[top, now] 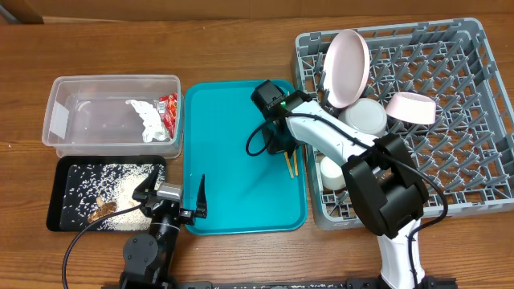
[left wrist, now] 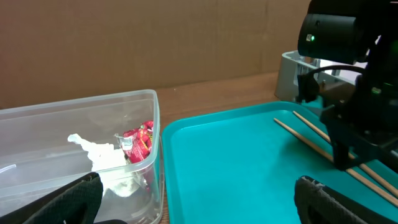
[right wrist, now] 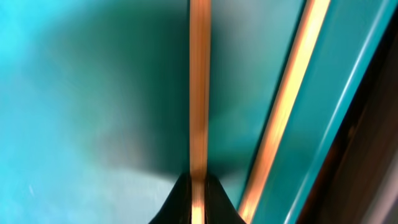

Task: Sort waste into correct bins and load items into the dishwasher

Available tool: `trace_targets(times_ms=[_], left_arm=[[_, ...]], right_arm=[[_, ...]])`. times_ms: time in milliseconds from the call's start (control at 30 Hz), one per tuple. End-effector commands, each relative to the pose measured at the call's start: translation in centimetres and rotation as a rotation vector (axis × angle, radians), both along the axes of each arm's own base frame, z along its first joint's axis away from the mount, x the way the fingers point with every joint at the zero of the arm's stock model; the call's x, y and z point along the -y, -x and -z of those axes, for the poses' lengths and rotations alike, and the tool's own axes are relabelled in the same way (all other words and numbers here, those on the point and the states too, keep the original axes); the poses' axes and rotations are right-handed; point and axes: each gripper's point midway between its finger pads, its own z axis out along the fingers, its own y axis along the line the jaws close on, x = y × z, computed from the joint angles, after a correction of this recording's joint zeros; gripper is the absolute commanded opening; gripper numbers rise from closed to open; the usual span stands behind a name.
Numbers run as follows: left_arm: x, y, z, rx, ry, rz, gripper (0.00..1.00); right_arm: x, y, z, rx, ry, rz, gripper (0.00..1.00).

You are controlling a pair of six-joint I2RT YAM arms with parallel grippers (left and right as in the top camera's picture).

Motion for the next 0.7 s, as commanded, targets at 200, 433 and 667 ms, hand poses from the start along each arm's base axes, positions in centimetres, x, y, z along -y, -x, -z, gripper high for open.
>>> trace_targets(times_ms=[200,433,667], left_arm=[[0.3,0.1,0.0,0.000,0.011,0.013,1.00],[0.2,0.1,0.0,0.000,0.011,0.013,1.00],[0.3,0.1,0.0,0.000,0.011,0.013,1.00]], right_arm=[[-4.8,-2.1,-10.6,0.108,-0.230,-0.047,0.04],[1.5,-8.4,-20.8,0.412,-0.226,0.087,0.04],[7.7,-9.5,-16.1,0.309,-0.123,0.147,0.04]])
